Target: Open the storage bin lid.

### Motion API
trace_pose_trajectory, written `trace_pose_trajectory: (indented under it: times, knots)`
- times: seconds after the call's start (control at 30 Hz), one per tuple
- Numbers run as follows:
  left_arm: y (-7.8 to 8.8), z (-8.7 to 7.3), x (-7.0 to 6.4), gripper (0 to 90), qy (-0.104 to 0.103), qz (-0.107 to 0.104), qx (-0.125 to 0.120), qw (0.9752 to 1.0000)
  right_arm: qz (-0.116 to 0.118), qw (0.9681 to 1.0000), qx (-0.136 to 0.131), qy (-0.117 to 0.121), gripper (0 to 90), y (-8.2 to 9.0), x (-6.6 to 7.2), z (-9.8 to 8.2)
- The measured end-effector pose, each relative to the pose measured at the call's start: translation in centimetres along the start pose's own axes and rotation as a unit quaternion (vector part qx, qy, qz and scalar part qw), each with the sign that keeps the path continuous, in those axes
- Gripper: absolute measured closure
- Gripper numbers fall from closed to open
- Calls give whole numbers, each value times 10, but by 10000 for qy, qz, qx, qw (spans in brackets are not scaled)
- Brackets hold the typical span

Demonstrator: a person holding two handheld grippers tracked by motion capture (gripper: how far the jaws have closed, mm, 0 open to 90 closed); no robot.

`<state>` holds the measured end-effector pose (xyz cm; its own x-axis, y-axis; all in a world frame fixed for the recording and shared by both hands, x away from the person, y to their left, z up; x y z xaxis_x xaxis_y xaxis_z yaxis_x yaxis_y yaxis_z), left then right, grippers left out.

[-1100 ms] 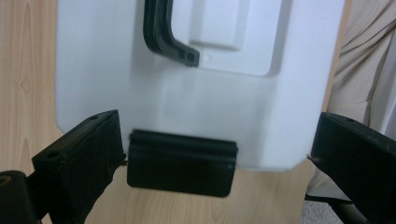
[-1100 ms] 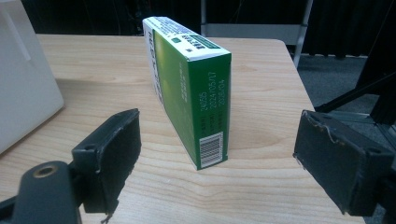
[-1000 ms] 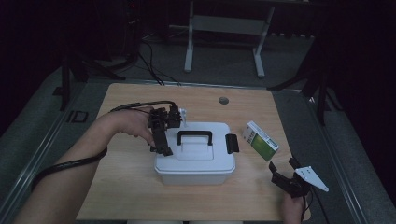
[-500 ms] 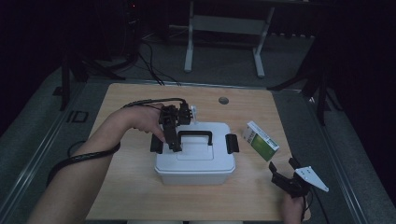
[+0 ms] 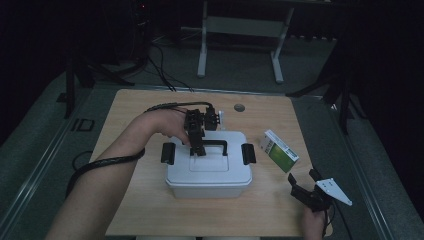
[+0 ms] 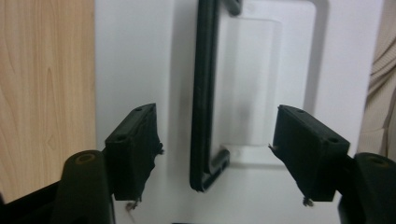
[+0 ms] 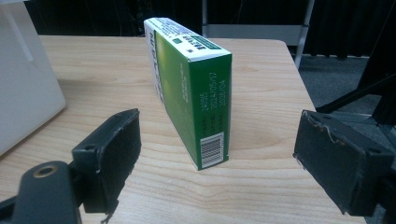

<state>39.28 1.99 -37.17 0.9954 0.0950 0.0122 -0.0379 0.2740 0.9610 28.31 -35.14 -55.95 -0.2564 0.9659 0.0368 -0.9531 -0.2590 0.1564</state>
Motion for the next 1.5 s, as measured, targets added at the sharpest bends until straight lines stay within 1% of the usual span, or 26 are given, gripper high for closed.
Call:
trace_pose_trajectory:
  times: [0.07,0.1,0.17,0.2,0.23,0.27,0.3,0.33,0.4,0.43,0.47,0.5,0.6,0.63,0.67,0.7,0.73,0.77,0.8,0.83,0.87,1.0,1.03,1.17,1.3,1.5]
  knots:
    - [-3,4,0,396,-25,-91,17,10000,5,10000,-5,-1,142,0,0,0]
    - [-4,6,0,430,-103,-80,43,9999,11,10000,-7,-4,142,0,0,0]
    - [-6,8,-1,519,-87,-151,85,9998,17,10000,-10,-19,142,0,0,0]
    - [-7,9,-1,535,-153,-135,133,9997,18,10000,-12,-19,142,0,0,0]
    - [-7,9,-1,588,-126,-187,143,9996,17,10000,-10,-18,142,0,0,0]
    - [-7,10,0,595,-132,-234,157,9995,21,10000,-7,-20,142,0,0,0]
    - [-7,10,1,597,-124,-222,155,9996,27,10000,-10,-16,142,0,0,0]
    - [-6,10,3,619,-25,-280,125,9995,29,10000,-10,-15,142,0,0,0]
    - [-5,10,6,631,-9,-268,110,9996,28,10000,-12,-27,142,0,-1,0]
    - [-5,10,6,676,-26,-294,109,9995,31,10000,-13,-36,142,0,-1,0]
    - [-5,11,7,686,-32,-274,101,9996,33,10000,-13,-37,142,0,-1,0]
    - [-5,11,7,719,-32,-274,101,9996,33,10000,-13,-37,142,0,-1,0]
    - [-7,13,7,725,-56,-313,168,9994,37,10000,-9,-33,142,0,-1,0]
    - [-8,14,7,731,-113,-292,192,9993,36,10000,-10,-36,142,0,-1,0]
    - [-9,15,6,753,-69,-354,200,9992,38,10000,-11,-35,142,0,-1,0]
    - [-10,16,6,757,-108,-374,222,9990,38,10000,-9,-36,142,0,-1,0]
    - [-11,16,5,787,-96,-345,253,9990,38,10000,-11,-31,142,1,-1,0]
    - [-13,17,5,789,-89,-416,312,9986,40,10000,-12,-32,142,1,-1,0]
    - [-14,17,5,817,-119,-422,345,9984,42,10000,-13,-35,142,1,-1,0]
    - [-15,18,5,817,-132,-379,387,9984,44,10000,-17,-39,142,1,-1,0]
    - [-15,18,5,821,-119,-421,394,9983,47,10000,-22,-40,142,1,-1,0]
    - [-15,19,3,831,-165,-457,389,9981,51,10000,-28,-48,142,1,-1,0]
    - [-15,19,3,834,-97,-504,393,9979,51,10000,-29,-48,142,1,-1,0]
    - [-14,20,3,840,-120,-498,404,9979,50,10000,-29,-52,142,1,-1,0]
    - [-14,20,2,841,-56,-512,396,9979,54,10000,-30,-56,142,1,-1,0]
    - [-13,21,2,841,-66,-542,482,9973,59,10000,-30,-62,142,1,-1,0]
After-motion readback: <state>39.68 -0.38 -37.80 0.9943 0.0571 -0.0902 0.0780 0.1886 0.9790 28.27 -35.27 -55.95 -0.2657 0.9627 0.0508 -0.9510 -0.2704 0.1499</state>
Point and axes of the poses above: each handheld gripper's, and its own axes: y roughly backward along the jaws, z roughly out of its top, x roughly to its left, the point moved 2 cm from there along -y, roughly forward along the jaws, and after that the axes turned 7 degrees about -x, right-handed, at the moved point
